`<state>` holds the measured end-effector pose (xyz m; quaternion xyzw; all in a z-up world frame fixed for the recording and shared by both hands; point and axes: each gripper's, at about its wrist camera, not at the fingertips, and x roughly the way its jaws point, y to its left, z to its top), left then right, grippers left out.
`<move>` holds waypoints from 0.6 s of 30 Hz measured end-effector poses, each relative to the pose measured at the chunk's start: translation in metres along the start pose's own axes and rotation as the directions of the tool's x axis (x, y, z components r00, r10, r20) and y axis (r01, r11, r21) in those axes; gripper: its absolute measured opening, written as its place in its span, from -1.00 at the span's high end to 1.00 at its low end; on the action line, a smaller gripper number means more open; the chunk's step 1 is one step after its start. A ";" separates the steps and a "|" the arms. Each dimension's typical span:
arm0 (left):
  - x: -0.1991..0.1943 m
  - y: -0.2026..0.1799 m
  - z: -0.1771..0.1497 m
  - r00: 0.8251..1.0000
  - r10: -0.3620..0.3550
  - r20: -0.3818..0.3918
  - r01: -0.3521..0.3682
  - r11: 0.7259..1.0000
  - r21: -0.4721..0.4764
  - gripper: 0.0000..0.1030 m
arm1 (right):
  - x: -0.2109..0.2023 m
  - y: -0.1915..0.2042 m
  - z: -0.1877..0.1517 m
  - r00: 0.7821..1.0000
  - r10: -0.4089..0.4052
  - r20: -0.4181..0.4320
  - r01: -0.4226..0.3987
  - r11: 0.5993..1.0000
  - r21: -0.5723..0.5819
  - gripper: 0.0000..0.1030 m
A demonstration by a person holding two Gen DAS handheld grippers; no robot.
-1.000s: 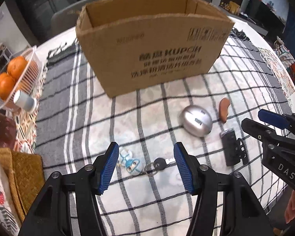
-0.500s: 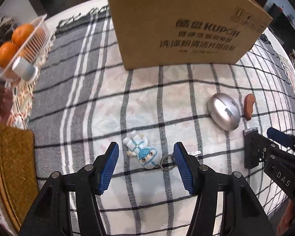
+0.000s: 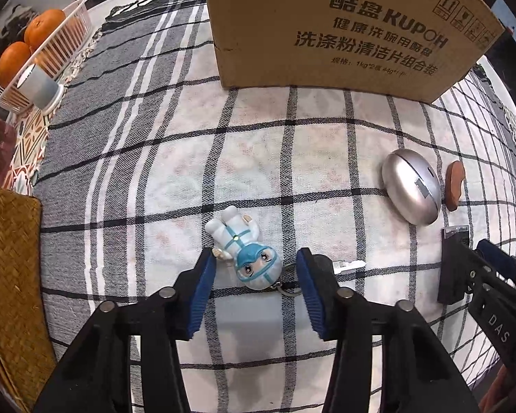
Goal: Organize rigid objects
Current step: 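Grasp the white figurine keychain with the left gripper while the right gripper grasps the black charger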
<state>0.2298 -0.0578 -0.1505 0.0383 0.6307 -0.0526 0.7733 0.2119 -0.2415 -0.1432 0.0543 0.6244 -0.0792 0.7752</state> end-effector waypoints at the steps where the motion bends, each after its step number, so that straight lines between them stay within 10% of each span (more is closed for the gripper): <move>1: 0.000 -0.001 0.000 1.000 0.001 0.002 -0.001 1.000 -0.001 0.19 | 0.001 0.000 -0.001 1.000 0.003 -0.004 -0.003 1.000 0.003 0.15; 18: -0.003 -0.001 -0.010 0.998 -0.036 0.048 0.034 0.999 0.043 0.29 | 0.018 -0.003 -0.011 0.996 0.085 -0.020 -0.085 0.996 0.011 0.41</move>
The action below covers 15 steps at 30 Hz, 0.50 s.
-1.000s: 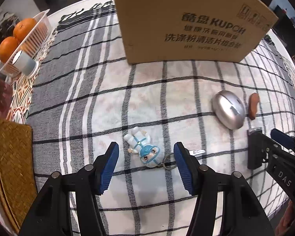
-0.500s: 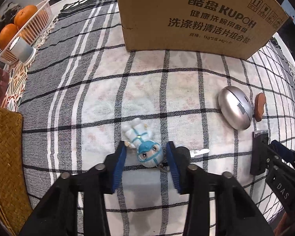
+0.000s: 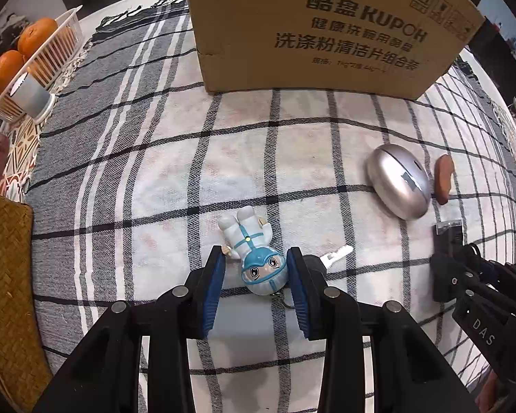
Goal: Organize rigid objects
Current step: 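Grasp the white figurine keychain with the left gripper while the right gripper grasps the black charger, then carry the keychain and black charger with both grippers over the box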
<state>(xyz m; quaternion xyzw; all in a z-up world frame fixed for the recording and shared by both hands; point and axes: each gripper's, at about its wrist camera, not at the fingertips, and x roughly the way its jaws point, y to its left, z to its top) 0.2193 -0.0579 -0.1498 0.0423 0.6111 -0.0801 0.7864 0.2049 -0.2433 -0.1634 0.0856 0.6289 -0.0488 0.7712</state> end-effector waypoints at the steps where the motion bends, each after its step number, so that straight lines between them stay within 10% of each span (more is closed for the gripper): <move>1: -0.002 -0.001 -0.001 1.000 -0.005 0.006 0.005 1.000 0.003 0.29 | -0.002 0.002 -0.002 1.000 0.006 0.002 -0.006 1.000 0.000 0.41; 15: -0.036 -0.007 -0.012 0.994 -0.022 0.108 0.017 0.999 0.043 0.29 | -0.043 0.007 -0.015 0.993 0.061 0.097 -0.057 0.998 -0.041 0.41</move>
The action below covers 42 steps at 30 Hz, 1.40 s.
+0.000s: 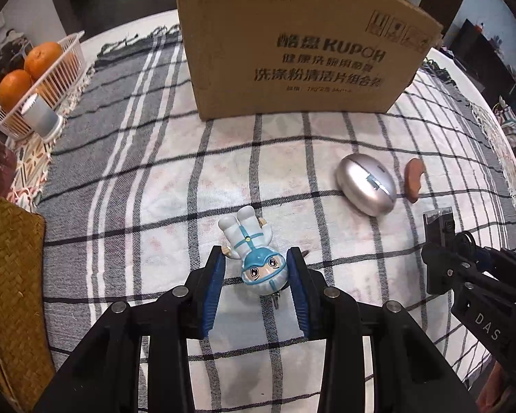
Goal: Organize rigid objects
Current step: 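Carry the keychain and black charger with both grippers over the box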
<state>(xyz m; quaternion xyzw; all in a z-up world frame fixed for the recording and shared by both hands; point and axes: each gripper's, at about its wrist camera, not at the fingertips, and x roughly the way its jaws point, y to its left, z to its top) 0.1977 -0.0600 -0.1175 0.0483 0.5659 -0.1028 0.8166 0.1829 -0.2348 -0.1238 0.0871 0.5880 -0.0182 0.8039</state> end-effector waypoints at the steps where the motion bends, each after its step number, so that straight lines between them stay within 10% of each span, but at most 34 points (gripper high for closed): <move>1: -0.003 -0.001 0.001 1.000 0.002 0.010 -0.002 1.000 0.003 0.29 | -0.003 0.000 0.001 1.000 -0.003 0.007 0.003 1.000 -0.004 0.41; 42: -0.117 -0.013 0.062 0.938 -0.062 0.342 0.057 0.998 0.026 0.29 | -0.118 0.013 0.053 0.911 0.173 0.375 -0.167 0.985 -0.048 0.41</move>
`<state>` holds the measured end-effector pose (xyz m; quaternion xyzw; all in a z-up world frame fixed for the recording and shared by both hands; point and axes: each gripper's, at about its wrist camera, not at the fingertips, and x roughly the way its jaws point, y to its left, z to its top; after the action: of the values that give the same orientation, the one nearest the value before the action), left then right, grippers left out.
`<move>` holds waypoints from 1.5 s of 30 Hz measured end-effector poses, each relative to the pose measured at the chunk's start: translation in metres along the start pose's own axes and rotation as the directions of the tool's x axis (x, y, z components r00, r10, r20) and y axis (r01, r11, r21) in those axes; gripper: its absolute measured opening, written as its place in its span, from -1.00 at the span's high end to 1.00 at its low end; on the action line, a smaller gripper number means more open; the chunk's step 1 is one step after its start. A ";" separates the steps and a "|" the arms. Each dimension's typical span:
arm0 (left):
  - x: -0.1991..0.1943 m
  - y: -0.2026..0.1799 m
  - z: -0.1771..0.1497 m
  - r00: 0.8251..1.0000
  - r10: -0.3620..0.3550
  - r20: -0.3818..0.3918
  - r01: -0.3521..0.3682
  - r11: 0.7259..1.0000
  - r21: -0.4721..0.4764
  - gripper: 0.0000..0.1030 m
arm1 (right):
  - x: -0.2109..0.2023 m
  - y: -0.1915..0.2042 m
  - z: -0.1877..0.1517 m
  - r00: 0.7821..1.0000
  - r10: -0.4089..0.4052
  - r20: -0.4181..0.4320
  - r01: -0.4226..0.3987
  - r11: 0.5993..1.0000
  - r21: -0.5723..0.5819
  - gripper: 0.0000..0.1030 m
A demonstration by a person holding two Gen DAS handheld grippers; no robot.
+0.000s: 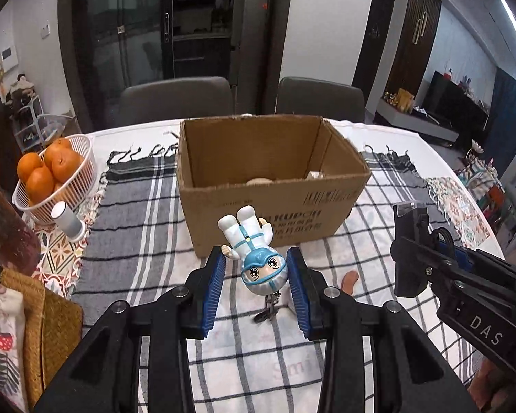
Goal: Organize rigid objects
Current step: 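Carry the keychain and black charger with both grippers over the box, then open both grippers to drop the keychain and charger into the box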
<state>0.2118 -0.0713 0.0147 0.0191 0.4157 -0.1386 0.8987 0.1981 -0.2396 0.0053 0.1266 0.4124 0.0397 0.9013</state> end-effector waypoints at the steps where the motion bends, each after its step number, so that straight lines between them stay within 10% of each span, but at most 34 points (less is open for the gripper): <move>1: 0.000 0.000 0.002 1.000 -0.001 0.003 0.001 1.000 0.000 0.29 | 0.000 0.000 0.002 1.000 0.002 0.005 -0.002 1.000 -0.001 0.41; 25: -0.001 0.005 0.085 0.994 0.025 0.109 -0.027 0.999 0.017 0.29 | 0.007 0.012 0.076 0.994 0.043 0.100 -0.038 0.998 -0.050 0.41; 45: 0.062 0.019 0.126 0.999 0.042 0.028 -0.042 0.999 -0.006 0.29 | 0.066 0.007 0.119 1.000 0.001 -0.028 -0.003 0.998 -0.062 0.41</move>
<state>0.3482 -0.0859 0.0490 0.0233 0.4028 -0.1188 0.9072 0.3317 -0.2442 0.0334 0.0982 0.4235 0.0550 0.8989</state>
